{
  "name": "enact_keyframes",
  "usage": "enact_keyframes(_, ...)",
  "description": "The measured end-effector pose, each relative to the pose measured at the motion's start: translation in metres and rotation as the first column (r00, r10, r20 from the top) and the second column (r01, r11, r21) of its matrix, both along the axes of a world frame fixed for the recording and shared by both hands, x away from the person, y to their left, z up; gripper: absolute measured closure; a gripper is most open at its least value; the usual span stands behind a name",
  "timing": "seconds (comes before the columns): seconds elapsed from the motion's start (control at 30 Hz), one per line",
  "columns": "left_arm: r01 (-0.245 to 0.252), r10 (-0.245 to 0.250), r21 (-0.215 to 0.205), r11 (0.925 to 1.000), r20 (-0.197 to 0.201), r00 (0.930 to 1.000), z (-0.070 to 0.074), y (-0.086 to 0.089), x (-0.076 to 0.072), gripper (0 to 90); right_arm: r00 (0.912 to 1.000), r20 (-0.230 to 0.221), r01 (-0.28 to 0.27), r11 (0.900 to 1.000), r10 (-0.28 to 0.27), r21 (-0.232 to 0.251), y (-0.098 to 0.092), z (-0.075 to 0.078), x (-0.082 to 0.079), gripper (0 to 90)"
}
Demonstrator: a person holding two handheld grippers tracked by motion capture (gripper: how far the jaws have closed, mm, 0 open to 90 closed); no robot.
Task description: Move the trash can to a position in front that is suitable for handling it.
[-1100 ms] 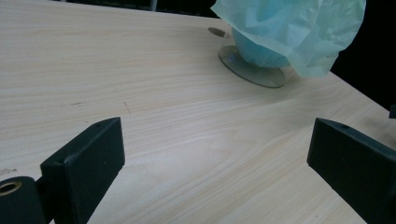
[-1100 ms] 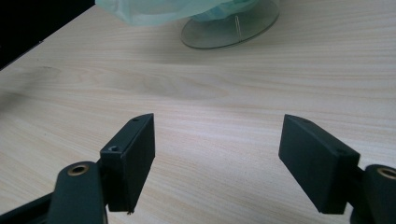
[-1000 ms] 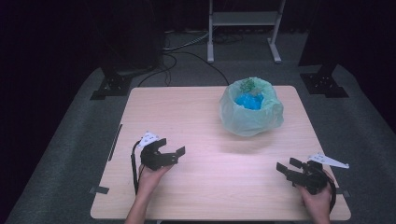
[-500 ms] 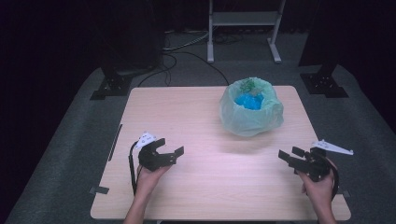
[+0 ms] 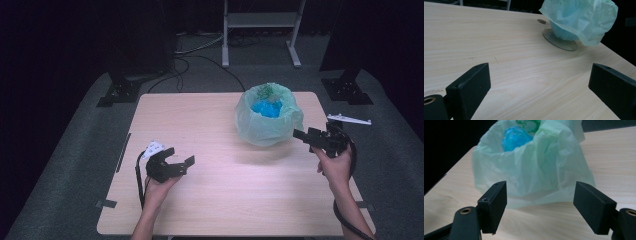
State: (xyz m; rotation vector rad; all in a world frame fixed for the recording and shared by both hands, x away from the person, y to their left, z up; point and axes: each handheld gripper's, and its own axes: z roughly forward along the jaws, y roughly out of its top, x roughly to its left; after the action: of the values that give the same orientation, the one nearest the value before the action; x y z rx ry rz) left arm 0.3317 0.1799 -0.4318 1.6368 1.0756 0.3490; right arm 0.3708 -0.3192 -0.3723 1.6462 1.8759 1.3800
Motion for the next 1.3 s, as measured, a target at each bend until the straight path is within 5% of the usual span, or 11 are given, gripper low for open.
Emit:
enact_keyframes(0.4, -0.003, 0.003, 0.005, 1.0000, 0.001, 1.0000, 0.000, 0.001, 0.001, 2.9, 0.9943, -0.076, 0.081, 0.994, -0.075, 0.079, 0.018, 0.015, 0.044, 26.4)
enact_keyframes(0.73, -0.011, 0.011, -0.005, 0.9999, 0.016, 0.9998, 0.004, 0.005, 0.000, 2.9, 0.9866, -0.111, 0.117, 0.993, -0.119, -0.024, 0.049, 0.016, 0.065, 28.4)
enact_keyframes(0.8, -0.003, 0.003, -0.031, 0.9995, 0.009, 1.0000, 0.005, 0.006, 0.000, 3.0, 0.9847, -0.116, 0.128, 0.991, -0.130, -0.023, 0.051, 0.015, 0.067, 28.8)
enact_keyframes(1.3, -0.017, 0.017, -0.017, 0.9997, 0.007, 0.9998, 0.005, 0.006, 0.001, 2.9, 0.9893, -0.105, 0.098, 0.995, -0.101, -0.035, 0.064, 0.015, 0.068, 33.4)
